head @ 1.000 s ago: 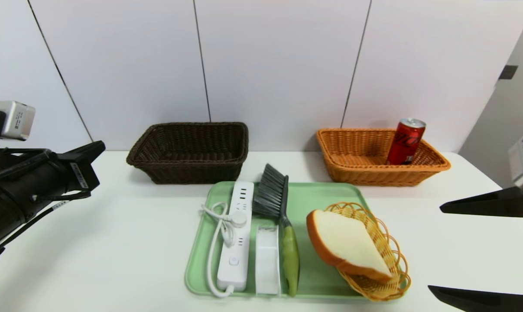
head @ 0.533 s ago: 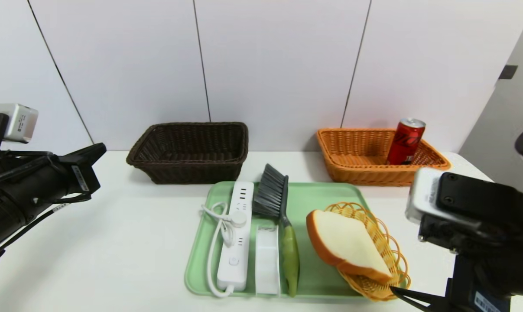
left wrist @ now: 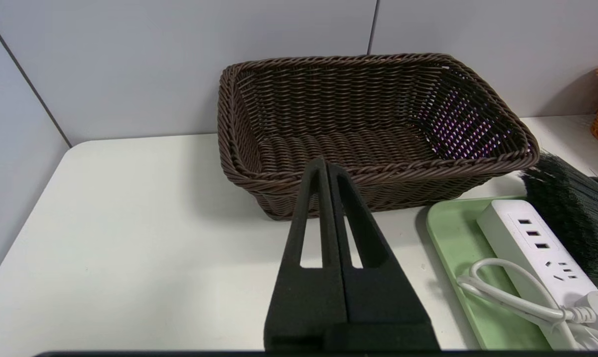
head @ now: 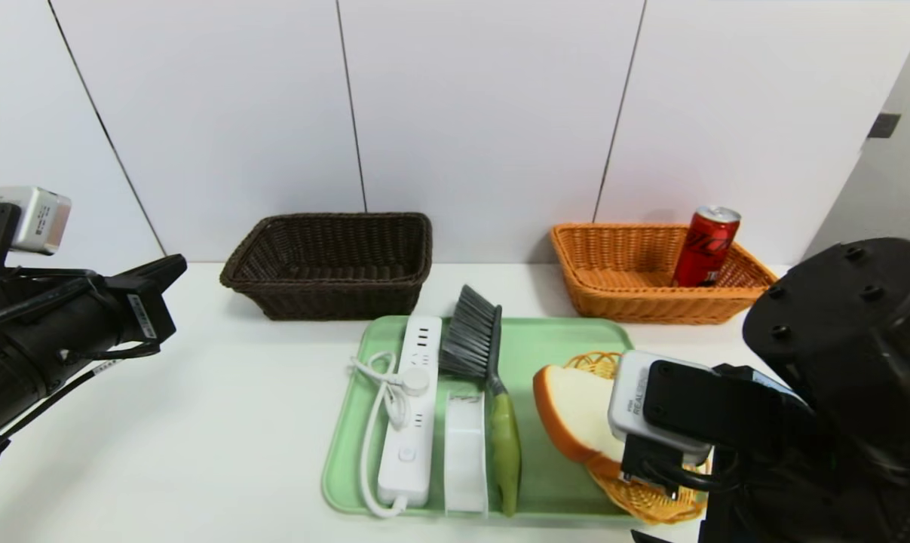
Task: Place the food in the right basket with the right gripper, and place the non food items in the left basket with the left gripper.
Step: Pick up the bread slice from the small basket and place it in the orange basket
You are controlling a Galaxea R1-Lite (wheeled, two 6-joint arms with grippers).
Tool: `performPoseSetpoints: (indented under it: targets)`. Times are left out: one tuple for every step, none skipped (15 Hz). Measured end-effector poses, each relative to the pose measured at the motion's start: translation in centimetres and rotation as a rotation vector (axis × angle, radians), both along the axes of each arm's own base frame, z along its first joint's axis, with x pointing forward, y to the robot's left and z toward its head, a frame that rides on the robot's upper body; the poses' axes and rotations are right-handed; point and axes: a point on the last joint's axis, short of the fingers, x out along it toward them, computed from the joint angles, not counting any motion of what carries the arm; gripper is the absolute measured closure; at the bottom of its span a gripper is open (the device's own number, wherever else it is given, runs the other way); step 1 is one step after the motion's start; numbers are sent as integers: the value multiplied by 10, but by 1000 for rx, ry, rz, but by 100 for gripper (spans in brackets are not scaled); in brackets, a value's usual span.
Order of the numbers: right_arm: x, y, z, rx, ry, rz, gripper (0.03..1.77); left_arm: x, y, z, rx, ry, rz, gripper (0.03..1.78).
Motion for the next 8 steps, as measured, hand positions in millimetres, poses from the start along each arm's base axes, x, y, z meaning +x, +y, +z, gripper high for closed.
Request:
performPoseSetpoints:
  targets:
    - [2, 3, -3, -15, 4, -9, 10, 0, 0, 0, -2, 2, 0, 177]
    - [5, 6, -7, -27, 11, -20, 10, 1, 0, -1, -3, 4, 0, 177]
    - [7, 8, -11, -37, 21, -29, 10, 1, 0, -1, -3, 6, -1, 177]
    - [9, 11, -15, -47, 31, -39, 10, 2, 0, -1, -4, 8, -1, 177]
    - [12, 13, -18, -55, 38, -45, 10, 2, 0, -2, -4, 9, -1, 177]
    - [14, 15, -20, -68, 40, -54, 10, 2, 0, -2, -5, 10, -1, 177]
    - [17, 16, -23, -82, 37, -64, 10, 2, 0, -2, -6, 11, -3, 177]
    - [20, 18, -25, -88, 34, -73, 10, 1, 0, -3, -7, 13, -6, 177]
